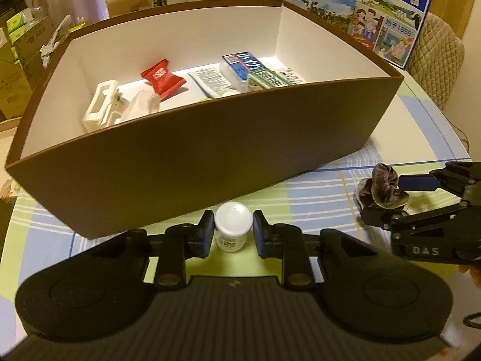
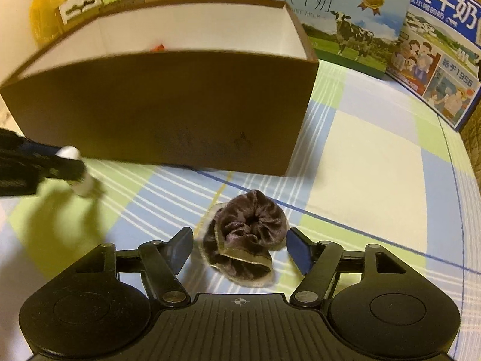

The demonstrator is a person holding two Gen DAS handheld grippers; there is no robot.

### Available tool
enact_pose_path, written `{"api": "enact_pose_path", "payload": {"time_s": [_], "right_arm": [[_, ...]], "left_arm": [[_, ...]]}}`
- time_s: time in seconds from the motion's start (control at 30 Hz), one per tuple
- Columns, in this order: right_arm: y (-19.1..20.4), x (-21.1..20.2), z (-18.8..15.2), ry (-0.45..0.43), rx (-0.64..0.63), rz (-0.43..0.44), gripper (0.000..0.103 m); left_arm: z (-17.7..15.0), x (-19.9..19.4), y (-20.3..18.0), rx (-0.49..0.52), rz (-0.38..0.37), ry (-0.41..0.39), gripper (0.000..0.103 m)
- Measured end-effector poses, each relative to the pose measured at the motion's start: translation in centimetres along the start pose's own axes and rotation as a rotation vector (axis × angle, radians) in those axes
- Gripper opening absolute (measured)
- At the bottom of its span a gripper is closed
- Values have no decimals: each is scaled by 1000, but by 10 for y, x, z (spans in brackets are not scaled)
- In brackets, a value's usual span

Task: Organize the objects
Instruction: 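Grasp the white pill bottle with the left tool while the right tool holds the scrunchie, then carry the pill bottle and scrunchie over the brown box with both tools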

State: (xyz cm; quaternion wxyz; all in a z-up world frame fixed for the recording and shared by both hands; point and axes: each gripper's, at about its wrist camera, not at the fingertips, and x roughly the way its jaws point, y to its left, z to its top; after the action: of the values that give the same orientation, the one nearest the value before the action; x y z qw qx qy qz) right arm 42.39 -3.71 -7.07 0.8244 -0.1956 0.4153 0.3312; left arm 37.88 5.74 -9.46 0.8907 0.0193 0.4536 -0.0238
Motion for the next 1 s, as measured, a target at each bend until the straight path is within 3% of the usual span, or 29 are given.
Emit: {"api": "enact_pose_path", "payload": {"time_s": [0.1, 0.23, 0.37, 0.63, 1.0], "right_arm": [[1, 6, -3, -11, -25, 3, 65], [1, 6, -3, -12, -23, 58, 35], [6, 5, -3, -3, -35, 73, 21], [7, 0, -5, 18, -29, 98, 17], [15, -25, 7, -33, -28, 166, 17]], "left_arm": [[0, -3, 4, -10, 13, 5, 23], [-2, -6, 7, -19, 22, 12, 23], [-3, -7, 8, -23, 23, 15, 23], [-4, -10, 6, -20, 18, 18, 23], [-2, -28, 6, -28, 16, -10, 23]]}}
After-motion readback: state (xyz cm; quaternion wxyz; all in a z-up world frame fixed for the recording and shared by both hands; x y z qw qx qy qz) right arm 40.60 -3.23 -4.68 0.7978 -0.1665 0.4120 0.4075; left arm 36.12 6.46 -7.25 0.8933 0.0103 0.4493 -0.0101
